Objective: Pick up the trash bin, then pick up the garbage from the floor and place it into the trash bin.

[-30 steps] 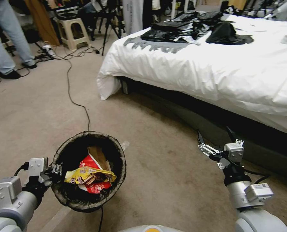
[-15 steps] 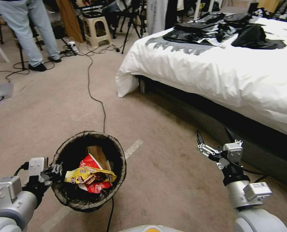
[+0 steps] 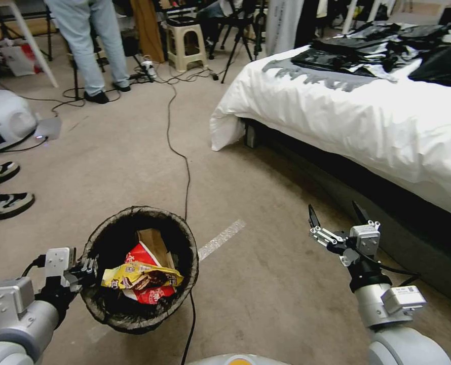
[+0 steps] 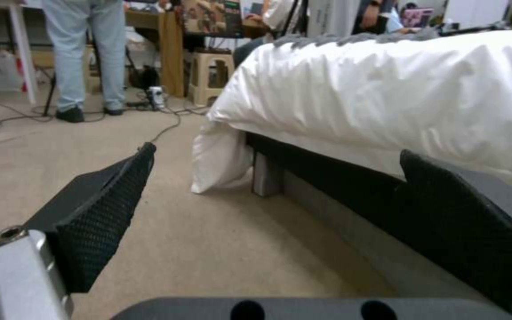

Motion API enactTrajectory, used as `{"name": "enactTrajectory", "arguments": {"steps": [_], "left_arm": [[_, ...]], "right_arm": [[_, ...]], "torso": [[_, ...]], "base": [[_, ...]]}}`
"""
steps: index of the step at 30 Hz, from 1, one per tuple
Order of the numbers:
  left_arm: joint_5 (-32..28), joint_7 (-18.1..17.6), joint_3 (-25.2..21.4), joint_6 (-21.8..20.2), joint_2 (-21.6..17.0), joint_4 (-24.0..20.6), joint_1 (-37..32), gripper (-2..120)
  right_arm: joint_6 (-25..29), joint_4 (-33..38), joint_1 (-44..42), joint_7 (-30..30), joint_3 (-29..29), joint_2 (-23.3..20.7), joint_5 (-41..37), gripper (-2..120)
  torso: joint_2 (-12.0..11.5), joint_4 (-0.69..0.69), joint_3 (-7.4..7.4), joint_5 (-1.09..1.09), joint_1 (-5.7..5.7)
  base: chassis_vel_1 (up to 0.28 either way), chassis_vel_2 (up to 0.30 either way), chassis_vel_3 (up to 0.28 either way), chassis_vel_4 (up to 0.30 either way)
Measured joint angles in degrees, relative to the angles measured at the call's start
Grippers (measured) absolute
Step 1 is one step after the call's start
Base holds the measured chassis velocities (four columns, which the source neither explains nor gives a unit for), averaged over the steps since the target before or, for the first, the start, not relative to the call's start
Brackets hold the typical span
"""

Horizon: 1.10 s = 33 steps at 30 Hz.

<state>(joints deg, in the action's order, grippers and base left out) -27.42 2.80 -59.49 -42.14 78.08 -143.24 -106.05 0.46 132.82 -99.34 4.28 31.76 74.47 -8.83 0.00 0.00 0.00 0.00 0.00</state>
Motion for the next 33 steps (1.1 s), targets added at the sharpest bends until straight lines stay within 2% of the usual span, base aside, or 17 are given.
{"name": "enactTrajectory", "arguments": {"steps": [33], "left_arm": [[0.0, 0.1, 0.0, 0.0, 0.0, 0.0, -0.1, 1]], "right_arm": [[-0.6, -0.3, 0.1, 0.1, -1.3, -0.2, -0.2, 100]], "torso": [[0.0, 0.01, 0.0, 0.0, 0.0]], "base": [[0.077, 0.067, 0.073, 0.078]]}}
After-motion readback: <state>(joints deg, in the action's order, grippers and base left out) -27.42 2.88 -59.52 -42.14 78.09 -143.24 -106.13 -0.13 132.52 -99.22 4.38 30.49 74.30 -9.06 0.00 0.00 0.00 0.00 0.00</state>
